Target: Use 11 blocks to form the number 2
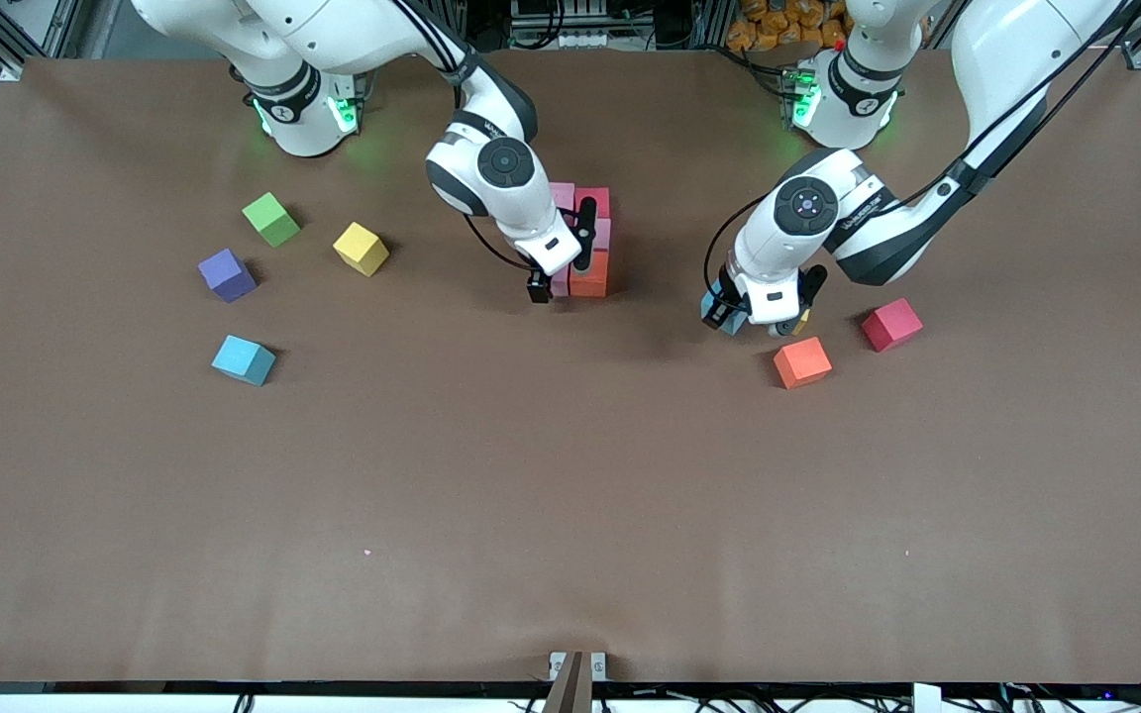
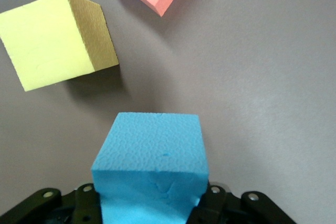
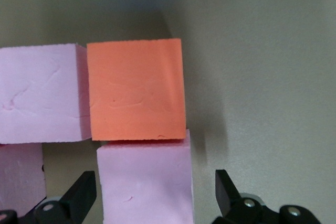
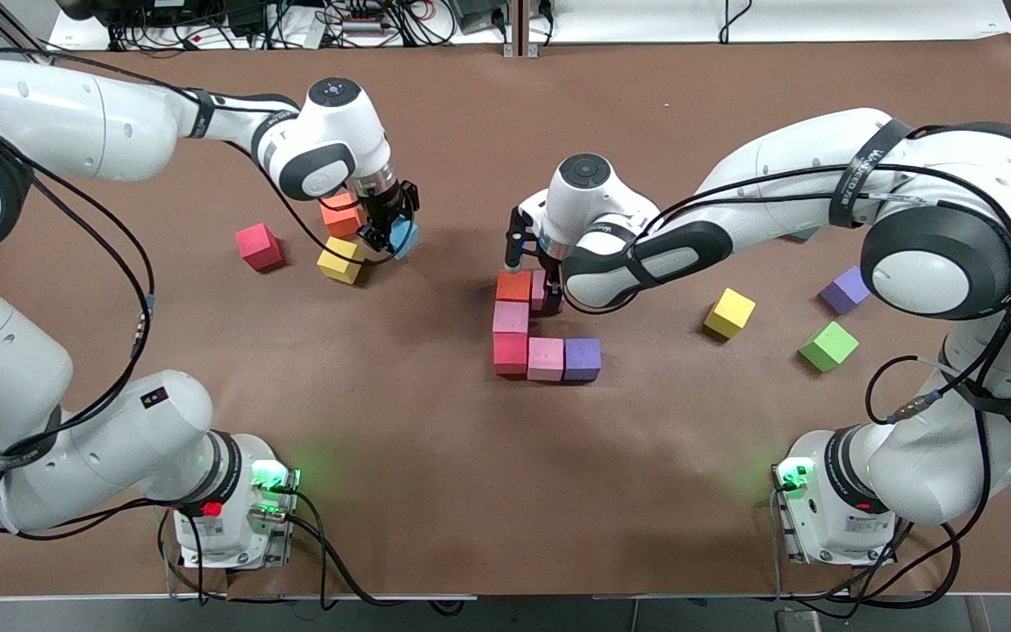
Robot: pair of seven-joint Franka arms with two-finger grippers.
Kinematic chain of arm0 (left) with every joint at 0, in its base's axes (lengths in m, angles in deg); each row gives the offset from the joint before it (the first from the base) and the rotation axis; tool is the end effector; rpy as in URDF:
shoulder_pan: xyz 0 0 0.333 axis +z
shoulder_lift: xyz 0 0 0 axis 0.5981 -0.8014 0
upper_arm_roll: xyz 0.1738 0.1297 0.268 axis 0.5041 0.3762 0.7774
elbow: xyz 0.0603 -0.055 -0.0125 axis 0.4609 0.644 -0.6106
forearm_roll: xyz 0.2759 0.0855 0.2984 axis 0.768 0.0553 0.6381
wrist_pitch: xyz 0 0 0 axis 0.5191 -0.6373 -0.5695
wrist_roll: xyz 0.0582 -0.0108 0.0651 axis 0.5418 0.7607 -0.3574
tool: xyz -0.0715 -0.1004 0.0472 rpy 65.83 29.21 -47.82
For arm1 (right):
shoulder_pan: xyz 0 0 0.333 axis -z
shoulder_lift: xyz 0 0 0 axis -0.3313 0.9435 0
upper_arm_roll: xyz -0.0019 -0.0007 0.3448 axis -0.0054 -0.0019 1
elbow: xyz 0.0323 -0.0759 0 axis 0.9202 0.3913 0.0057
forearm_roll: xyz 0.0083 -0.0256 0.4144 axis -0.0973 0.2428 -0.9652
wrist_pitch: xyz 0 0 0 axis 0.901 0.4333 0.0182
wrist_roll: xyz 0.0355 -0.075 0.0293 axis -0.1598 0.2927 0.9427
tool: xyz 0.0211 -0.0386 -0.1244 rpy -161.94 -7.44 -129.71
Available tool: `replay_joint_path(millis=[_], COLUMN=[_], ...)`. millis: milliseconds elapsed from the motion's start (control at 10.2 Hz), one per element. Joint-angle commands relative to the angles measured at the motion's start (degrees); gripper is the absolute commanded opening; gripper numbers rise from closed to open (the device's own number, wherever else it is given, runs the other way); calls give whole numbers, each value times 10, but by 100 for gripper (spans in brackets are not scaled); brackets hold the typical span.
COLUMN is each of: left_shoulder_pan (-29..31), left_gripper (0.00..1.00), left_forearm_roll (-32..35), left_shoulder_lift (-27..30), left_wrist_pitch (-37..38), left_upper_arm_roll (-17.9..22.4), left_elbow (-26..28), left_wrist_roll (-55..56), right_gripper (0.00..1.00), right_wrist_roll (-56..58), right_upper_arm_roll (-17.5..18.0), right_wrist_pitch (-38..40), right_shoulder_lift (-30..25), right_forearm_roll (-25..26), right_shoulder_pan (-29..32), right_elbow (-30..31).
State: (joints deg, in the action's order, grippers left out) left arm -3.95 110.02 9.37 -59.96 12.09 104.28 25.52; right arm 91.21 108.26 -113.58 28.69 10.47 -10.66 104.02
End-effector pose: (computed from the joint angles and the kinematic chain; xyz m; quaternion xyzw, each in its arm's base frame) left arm 0.4664 -0.2856 0.2344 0.8753 0.4801 -0.0574 0.0103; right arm 0.3810 0.4878 0.1884 -0.7479 -0.6613 -0.0149 0.0563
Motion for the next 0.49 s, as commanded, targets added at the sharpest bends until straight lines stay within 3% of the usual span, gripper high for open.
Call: replay_joint_path(millis=[0,391], left_shoulder_pan=[-8,-69], left_gripper=[0,0], left_forearm_roll=[-22,-109], left_shoulder_lift=[-2,-7], left_wrist_pitch=[3,3], left_upper_arm_roll=[0,0], left_elbow=[-23,-79], left_wrist_roll=[58,85], right_gripper=[100,100], right_wrist_roll=[-6,-5], right_upper_arm_roll=[0,2], right_wrist_pitch=[45,189], right_shoulder_lift=[-54,-168], right_forearm_roll=[-10,-14], right_shoulder_pan=[-3,34], right_elbow=[7,15])
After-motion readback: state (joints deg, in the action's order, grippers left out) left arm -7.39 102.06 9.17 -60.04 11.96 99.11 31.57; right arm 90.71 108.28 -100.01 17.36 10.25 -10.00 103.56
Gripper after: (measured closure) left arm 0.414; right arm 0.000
